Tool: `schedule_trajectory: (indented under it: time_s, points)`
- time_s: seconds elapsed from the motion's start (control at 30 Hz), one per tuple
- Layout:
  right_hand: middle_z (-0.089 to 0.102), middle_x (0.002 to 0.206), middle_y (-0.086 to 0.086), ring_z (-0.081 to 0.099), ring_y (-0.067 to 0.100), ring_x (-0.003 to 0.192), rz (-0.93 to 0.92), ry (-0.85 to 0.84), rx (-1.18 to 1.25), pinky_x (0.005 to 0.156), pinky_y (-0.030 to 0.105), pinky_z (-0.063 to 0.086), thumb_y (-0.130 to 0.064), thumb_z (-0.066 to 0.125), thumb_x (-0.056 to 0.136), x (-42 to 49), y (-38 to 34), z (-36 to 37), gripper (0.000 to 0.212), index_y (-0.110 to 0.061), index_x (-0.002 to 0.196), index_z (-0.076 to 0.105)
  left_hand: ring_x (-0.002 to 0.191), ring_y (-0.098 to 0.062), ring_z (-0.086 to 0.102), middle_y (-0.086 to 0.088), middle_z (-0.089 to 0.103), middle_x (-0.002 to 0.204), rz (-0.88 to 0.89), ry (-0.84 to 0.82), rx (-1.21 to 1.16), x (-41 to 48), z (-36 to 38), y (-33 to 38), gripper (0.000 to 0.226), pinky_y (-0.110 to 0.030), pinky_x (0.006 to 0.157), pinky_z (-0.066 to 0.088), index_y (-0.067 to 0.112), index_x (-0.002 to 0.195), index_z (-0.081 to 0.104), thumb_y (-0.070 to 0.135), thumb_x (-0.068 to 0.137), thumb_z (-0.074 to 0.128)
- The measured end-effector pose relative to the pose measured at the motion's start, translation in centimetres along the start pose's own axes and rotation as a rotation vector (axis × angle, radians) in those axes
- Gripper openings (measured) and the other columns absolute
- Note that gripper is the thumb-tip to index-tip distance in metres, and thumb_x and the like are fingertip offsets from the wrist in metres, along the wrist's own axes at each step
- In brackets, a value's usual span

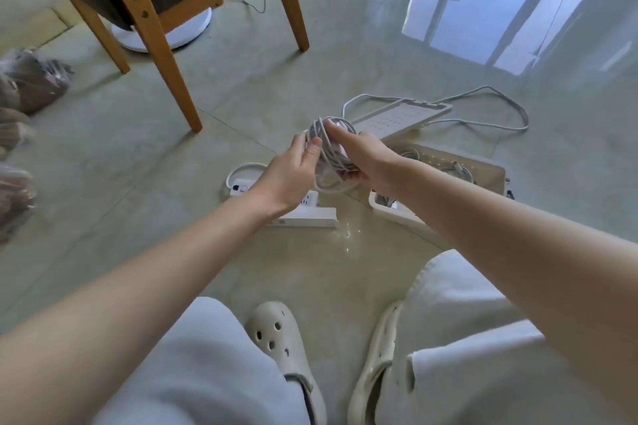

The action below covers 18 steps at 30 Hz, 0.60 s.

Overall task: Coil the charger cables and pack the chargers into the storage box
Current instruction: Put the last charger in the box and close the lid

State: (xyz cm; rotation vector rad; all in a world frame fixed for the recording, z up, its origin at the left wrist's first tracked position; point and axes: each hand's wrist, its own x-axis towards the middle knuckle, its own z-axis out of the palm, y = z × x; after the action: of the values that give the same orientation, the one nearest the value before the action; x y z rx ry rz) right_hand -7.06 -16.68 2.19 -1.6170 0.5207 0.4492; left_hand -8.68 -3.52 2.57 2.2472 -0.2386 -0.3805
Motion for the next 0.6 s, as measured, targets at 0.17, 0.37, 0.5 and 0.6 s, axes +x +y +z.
schedule_trajectory:
  time_s: [0.17, 0.37, 0.5, 0.6]
  points:
    - [0.058, 0.090, 0.011, 0.058, 0.019, 0.065, 0.077, 0.047, -0.390, 0.051, 0.022, 0.046, -0.039, 0.044, 0.095, 4.7, 1.5, -4.9, 0.050, 0.003, 0.123, 0.050, 0.098, -0.030, 0.056, -0.010, 0.060, 0.102, 0.053, -0.157, 0.167, 5.3, 4.6, -1.3, 0.034, -0.035, 0.076, 0.038, 0.011, 0.107, 0.048, 0.038, 0.101, 0.029]
    - [0.052, 0.127, 0.021, 0.058, 0.035, 0.108, 0.268, 0.265, -0.629, 0.077, 0.037, 0.051, -0.037, 0.049, 0.093, 9.6, 8.5, -10.4, 0.072, 0.004, 0.142, 0.017, 0.110, -0.024, 0.053, -0.003, 0.060, 0.117, 0.142, -0.250, 0.651, 9.9, 13.0, -4.6, 0.028, -0.037, 0.095, 0.038, 0.016, 0.115, 0.052, 0.033, 0.096, 0.042]
    - [0.057, 0.120, 0.018, 0.057, 0.033, 0.105, 0.175, 0.443, -0.958, 0.070, 0.034, 0.041, -0.037, 0.046, 0.091, 12.1, 11.6, -12.5, 0.084, -0.002, 0.146, -0.006, 0.104, -0.024, 0.053, -0.001, 0.062, 0.110, 0.262, -0.130, 0.776, 12.4, 16.3, -6.2, 0.025, -0.035, 0.088, 0.035, 0.017, 0.111, 0.053, 0.032, 0.093, 0.042]
    - [0.049, 0.123, 0.019, 0.052, 0.033, 0.110, 0.044, 0.440, -1.084, 0.071, 0.036, 0.037, -0.032, 0.050, 0.092, 14.3, 13.7, -12.5, 0.088, -0.006, 0.146, -0.013, 0.106, -0.026, 0.053, -0.003, 0.061, 0.114, 0.239, -0.099, 0.776, 14.6, 18.4, -7.2, 0.033, -0.035, 0.087, 0.036, 0.016, 0.117, 0.050, 0.038, 0.094, 0.043]
